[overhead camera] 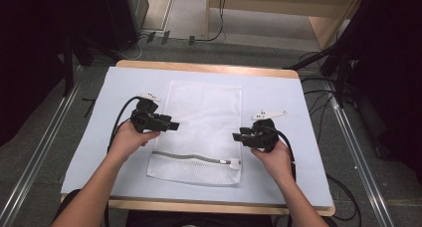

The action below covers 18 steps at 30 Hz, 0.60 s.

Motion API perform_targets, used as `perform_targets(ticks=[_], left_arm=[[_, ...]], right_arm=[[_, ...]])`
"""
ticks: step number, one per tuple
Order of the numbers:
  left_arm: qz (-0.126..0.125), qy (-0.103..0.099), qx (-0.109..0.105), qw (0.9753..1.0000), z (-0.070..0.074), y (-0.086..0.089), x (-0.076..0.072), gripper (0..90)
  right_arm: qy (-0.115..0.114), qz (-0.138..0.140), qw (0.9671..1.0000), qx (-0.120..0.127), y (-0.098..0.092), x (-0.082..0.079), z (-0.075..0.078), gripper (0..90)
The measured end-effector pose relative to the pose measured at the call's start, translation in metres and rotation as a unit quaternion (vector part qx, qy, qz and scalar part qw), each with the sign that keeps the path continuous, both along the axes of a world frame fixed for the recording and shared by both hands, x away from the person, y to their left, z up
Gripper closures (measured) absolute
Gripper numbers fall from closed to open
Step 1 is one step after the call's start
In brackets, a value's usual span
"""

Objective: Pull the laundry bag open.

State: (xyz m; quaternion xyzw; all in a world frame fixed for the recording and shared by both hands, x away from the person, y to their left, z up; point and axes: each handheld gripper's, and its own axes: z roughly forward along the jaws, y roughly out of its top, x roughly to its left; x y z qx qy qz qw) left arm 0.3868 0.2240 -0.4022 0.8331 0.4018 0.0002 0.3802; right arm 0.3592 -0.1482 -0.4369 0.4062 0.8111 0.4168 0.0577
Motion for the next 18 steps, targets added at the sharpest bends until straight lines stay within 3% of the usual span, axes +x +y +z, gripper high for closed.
perform_targets(ticks=[4, 10, 14, 18], left_arm=[[-0.017, -0.002, 0.015, 0.9998, -0.001, -0.009, -0.004, 44.5], [-0.025, 0.003, 0.009, 0.9996, 0.002, -0.023, -0.010, 44.5], [-0.040, -0.007, 0.013, 0.9991, 0.003, -0.033, -0.016, 43.5], [-0.053, -0.014, 0.002, 0.9985, 0.001, -0.042, -0.023, 43.7]], right_arm=[[0.002, 0.005, 1.0000, -0.003, -0.001, -0.006, -0.002, 61.0], [0.004, 0.007, 1.0000, -0.006, -0.003, -0.014, -0.003, 63.2], [0.005, 0.007, 0.9999, -0.007, -0.003, -0.019, -0.005, 66.5], [0.007, 0.012, 0.9998, -0.012, 0.002, -0.023, -0.010, 72.8]])
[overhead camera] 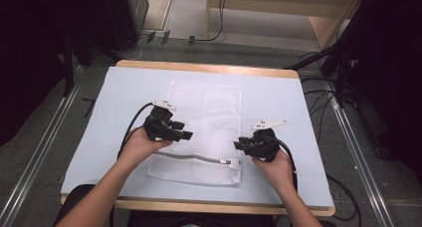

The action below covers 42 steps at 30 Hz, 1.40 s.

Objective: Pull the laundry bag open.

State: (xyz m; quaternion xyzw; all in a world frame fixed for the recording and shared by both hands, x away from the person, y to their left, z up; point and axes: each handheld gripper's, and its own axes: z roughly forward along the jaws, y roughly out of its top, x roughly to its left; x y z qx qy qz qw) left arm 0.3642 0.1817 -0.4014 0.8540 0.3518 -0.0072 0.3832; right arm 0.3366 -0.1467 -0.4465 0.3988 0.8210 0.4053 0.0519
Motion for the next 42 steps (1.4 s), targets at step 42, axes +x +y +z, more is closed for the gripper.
perform_targets(ticks=[42], left_arm=[[-0.070, 0.055, 0.017, 0.9959, -0.039, -0.067, -0.013, 69.2]], right_arm=[[0.004, 0.101, 0.9947, -0.018, 0.000, -0.026, -0.029, 90.0]])
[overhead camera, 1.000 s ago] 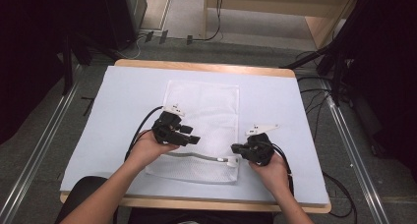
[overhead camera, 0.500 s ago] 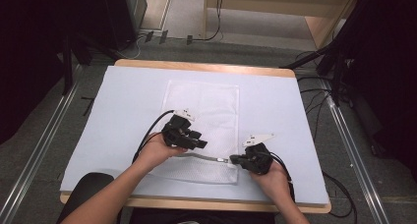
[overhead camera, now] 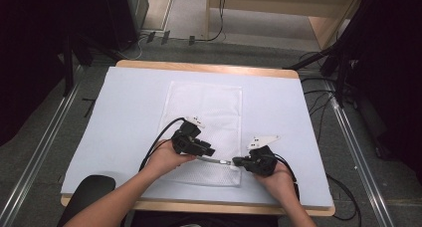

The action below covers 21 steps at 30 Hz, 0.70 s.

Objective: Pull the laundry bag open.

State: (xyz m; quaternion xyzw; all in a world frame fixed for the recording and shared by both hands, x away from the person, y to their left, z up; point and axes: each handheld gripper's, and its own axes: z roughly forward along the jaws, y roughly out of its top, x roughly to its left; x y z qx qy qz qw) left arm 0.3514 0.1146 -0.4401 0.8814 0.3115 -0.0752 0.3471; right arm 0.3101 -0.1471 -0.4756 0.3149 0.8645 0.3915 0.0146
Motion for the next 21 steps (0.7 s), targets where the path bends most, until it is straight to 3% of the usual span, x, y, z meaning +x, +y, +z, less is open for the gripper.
perform_targets(ticks=[6, 15, 21], left_arm=[[-0.016, 0.010, 0.001, 0.9998, -0.004, -0.008, -0.002, 78.2], [-0.039, 0.015, 0.014, 0.9990, -0.013, -0.027, -0.004, 79.6], [-0.037, 0.029, 0.008, 0.9989, -0.018, -0.032, -0.004, 79.6]], right_arm=[[-0.004, 0.005, 1.0000, -0.007, 0.001, 0.000, 0.001, 90.0], [-0.005, 0.011, 0.9999, -0.004, 0.000, 0.001, 0.000, 90.0], [-0.005, 0.011, 0.9999, -0.003, 0.000, 0.001, 0.000, 90.0]])
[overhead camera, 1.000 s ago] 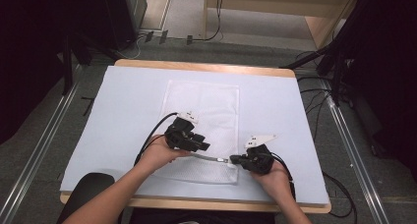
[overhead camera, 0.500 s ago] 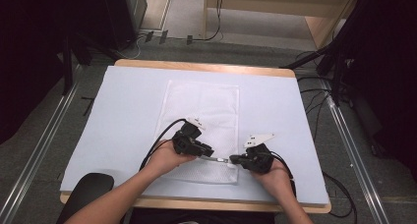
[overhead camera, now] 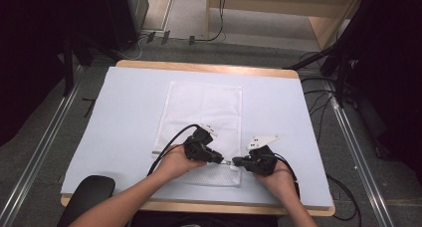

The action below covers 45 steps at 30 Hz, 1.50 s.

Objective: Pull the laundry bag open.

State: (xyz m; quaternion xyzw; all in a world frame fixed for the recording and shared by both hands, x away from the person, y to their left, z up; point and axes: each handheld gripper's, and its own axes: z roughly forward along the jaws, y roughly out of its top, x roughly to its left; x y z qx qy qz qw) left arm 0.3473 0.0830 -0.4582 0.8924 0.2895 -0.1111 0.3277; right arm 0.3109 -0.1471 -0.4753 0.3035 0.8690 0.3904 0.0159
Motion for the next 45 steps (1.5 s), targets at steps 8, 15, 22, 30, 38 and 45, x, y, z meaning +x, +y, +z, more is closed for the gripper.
perform_targets(ticks=[8, 15, 22, 30, 38, 45], left_arm=[[-0.006, 0.004, -0.012, 0.9999, -0.006, -0.008, -0.005, 79.9], [-0.001, 0.012, -0.013, 0.9998, -0.007, -0.010, -0.005, 82.9], [-0.003, 0.019, -0.009, 0.9998, -0.007, -0.011, -0.001, 84.3], [-0.021, 0.017, 0.009, 0.9996, -0.002, -0.013, 0.000, 88.0], [-0.019, 0.037, 0.003, 0.9991, -0.003, -0.009, 0.004, 88.2], [-0.021, 0.045, 0.005, 0.9988, 0.000, -0.003, 0.008, 88.3]], right_arm=[[-0.001, 0.001, 1.0000, -0.003, 0.000, 0.000, 0.000, 90.0], [0.001, 0.000, 1.0000, -0.002, 0.000, 0.000, 0.000, 90.0], [-0.002, 0.002, 1.0000, -0.005, 0.001, 0.000, 0.001, 90.0], [-0.032, 0.009, 0.9992, -0.024, 0.005, -0.005, 0.002, 90.0], [-0.037, 0.011, 0.9989, -0.025, 0.006, -0.006, 0.001, 90.0], [-0.024, 0.005, 0.9996, -0.015, 0.005, -0.005, 0.000, 90.0]])
